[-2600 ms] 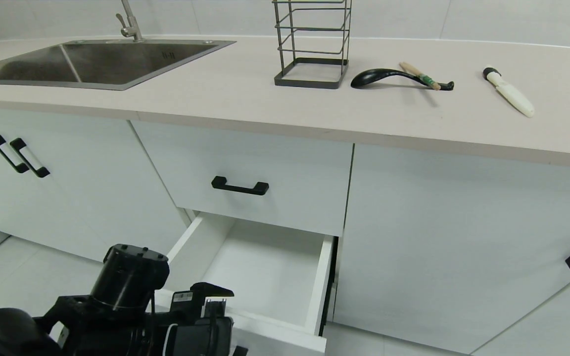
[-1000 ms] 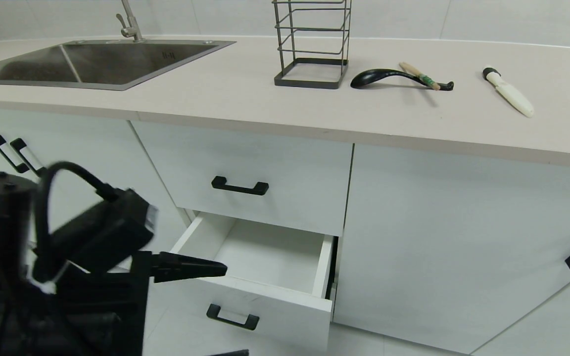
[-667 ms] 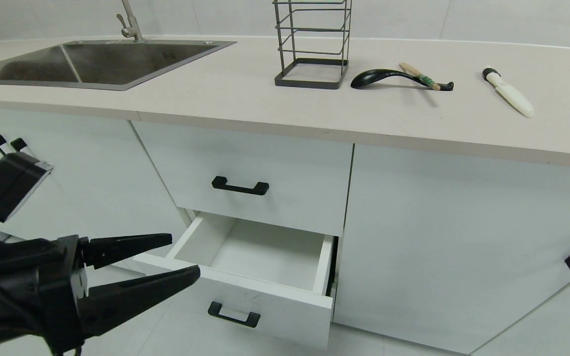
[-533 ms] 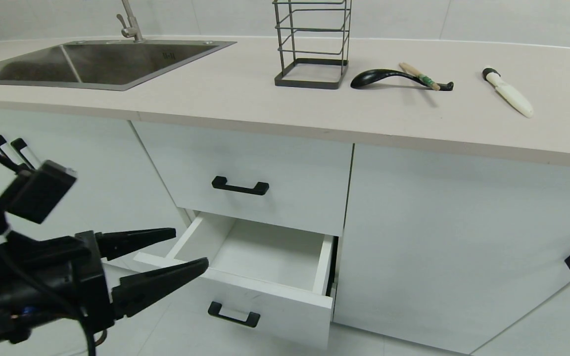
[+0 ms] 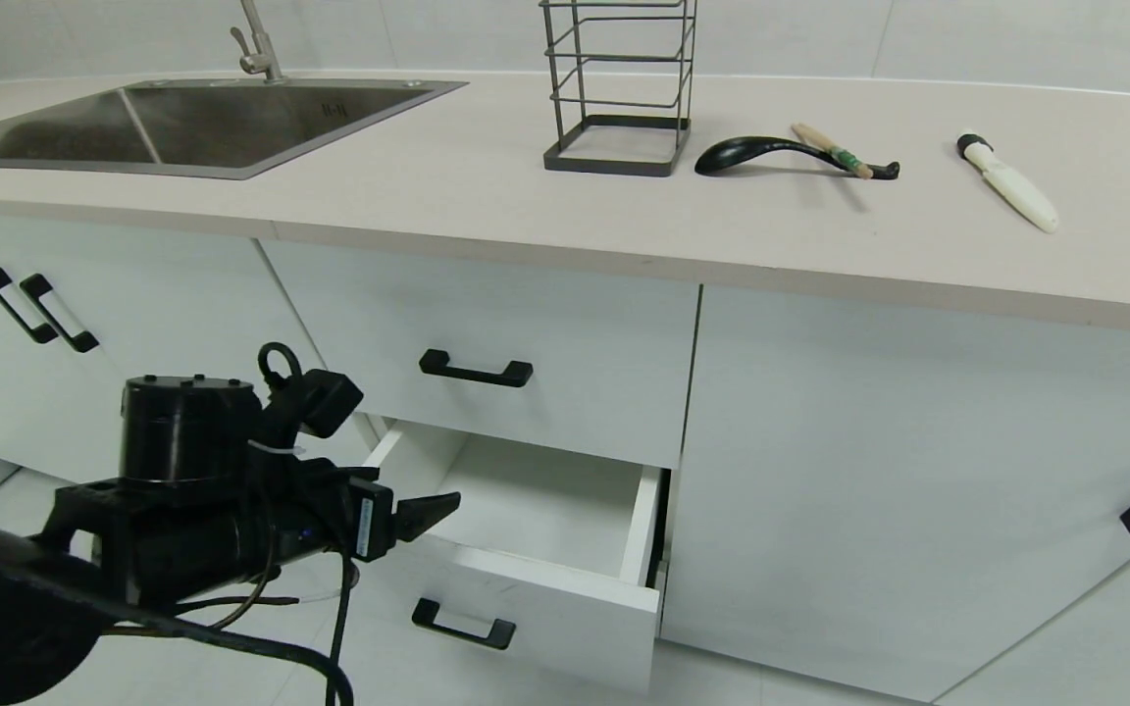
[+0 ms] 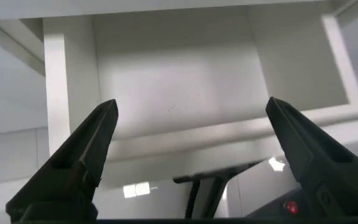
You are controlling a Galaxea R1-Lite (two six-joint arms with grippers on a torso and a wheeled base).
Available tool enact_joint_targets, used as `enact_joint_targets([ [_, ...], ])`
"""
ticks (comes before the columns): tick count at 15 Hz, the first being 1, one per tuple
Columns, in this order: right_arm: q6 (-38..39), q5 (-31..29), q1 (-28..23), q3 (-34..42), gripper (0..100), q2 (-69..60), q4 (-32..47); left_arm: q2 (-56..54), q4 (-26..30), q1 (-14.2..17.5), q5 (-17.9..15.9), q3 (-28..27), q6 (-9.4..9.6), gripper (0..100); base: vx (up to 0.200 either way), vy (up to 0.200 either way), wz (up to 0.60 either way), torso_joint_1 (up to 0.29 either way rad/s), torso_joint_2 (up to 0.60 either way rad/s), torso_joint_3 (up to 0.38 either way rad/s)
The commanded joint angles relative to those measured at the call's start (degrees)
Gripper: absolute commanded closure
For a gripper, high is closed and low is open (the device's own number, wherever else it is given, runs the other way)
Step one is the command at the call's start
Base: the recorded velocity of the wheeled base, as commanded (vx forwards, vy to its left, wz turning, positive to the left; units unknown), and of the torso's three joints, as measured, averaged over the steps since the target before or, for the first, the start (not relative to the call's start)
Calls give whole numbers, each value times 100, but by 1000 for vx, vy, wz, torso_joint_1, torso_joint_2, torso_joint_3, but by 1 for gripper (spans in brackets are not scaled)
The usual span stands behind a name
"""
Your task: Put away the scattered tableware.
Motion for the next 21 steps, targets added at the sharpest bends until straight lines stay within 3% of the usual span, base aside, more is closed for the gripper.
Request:
enact_joint_targets([
  [1, -2, -2, 1, 0, 100, 7, -1, 562, -3, -1, 55, -156, -3, 0, 0, 0, 0, 0, 0, 0],
  [4, -2, -2, 1, 0, 100, 7, -1, 571, 15, -27, 213, -86, -3, 0, 0, 0, 0, 0, 0, 0],
  [10, -2, -2, 1, 0, 100, 7, -1, 492, -12, -36, 222, 213, 24, 0, 0, 0, 0, 0, 0, 0],
  [14, -2, -2, 1, 0, 100, 7, -1, -159, 15, -53, 222, 644, 41, 0, 0, 0, 0, 0, 0, 0],
  [18, -2, -2, 1, 0, 100, 7, -1, -985, 32, -53, 205, 1391, 287, 0, 0, 0, 0, 0, 0, 0],
  [21, -2, -2, 1, 0, 100, 7, -1, -1354, 41, -53, 205, 1698, 331, 0, 0, 0, 0, 0, 0, 0],
])
